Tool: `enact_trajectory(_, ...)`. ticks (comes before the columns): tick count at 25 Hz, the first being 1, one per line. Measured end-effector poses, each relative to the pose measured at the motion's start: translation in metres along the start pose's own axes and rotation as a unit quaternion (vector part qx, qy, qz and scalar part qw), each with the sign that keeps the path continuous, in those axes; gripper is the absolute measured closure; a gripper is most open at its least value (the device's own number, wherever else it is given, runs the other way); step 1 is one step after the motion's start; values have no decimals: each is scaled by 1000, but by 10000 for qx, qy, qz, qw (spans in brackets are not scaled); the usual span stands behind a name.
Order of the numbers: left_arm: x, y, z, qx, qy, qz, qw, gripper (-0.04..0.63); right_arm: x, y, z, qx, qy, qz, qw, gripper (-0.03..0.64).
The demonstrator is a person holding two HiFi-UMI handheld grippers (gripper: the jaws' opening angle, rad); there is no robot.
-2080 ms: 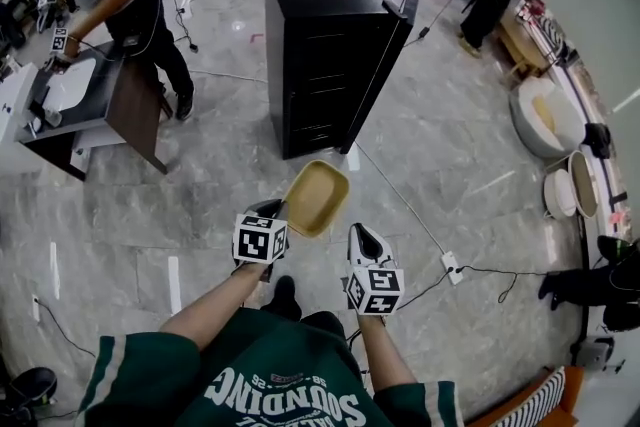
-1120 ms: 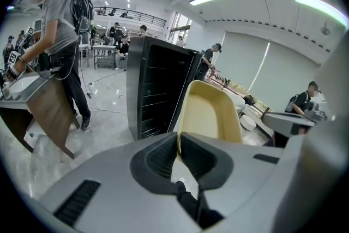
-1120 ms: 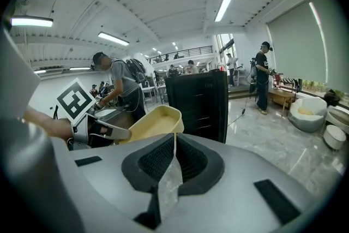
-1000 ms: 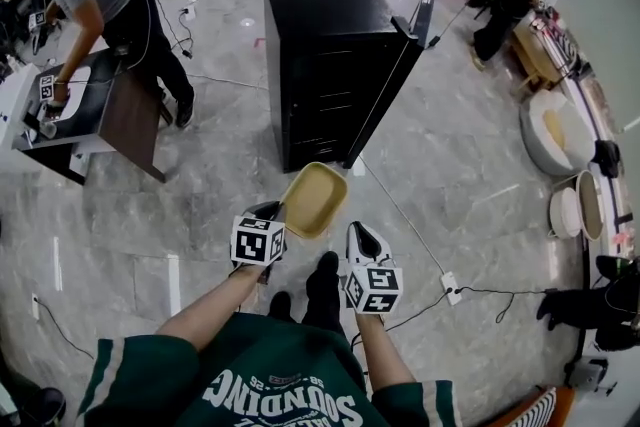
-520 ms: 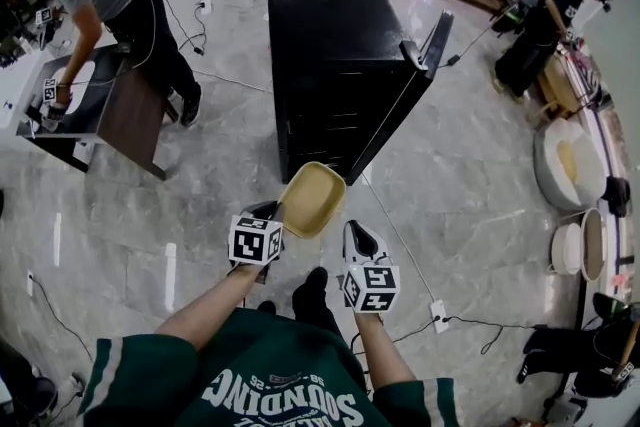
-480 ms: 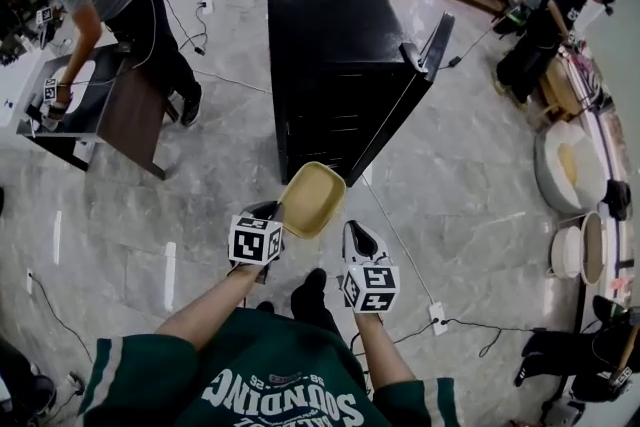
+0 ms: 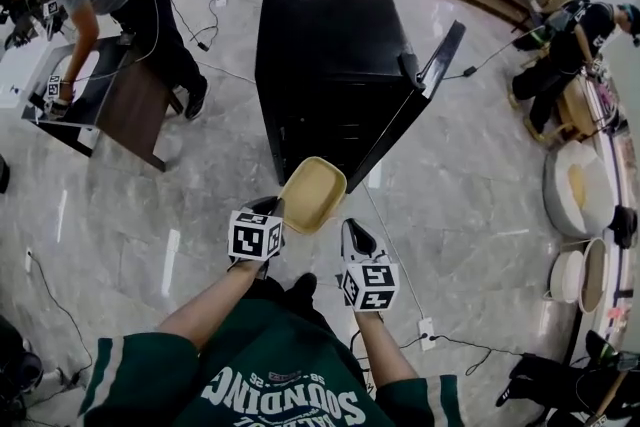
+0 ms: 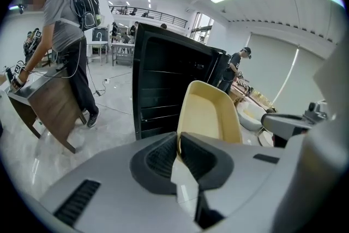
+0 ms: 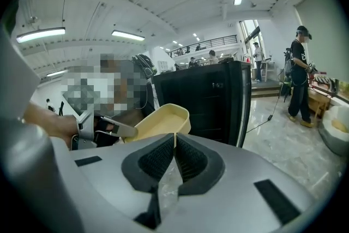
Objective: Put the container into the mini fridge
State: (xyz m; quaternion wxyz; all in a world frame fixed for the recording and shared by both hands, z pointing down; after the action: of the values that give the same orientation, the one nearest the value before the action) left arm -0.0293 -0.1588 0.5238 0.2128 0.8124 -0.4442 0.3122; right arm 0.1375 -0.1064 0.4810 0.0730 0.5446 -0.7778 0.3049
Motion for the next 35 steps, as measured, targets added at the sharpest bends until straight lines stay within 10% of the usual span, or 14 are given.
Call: enact_trajectory(35,17,4,0,-216,35,17,9998,566,14,-13,7,-127,-39,-24,9999,580)
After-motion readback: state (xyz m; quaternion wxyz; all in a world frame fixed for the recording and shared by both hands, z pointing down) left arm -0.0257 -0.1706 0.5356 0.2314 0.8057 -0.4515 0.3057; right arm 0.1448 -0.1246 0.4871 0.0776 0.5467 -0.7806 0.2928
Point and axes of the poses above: the fingertips, and each gripper's own axes: x forward along the fingers, y to its left, z out of its top, the point moved 2 cm from there along -x, backward along the fingers, and after that the axes turned 14 degrees about x, right-handed, at the moved point
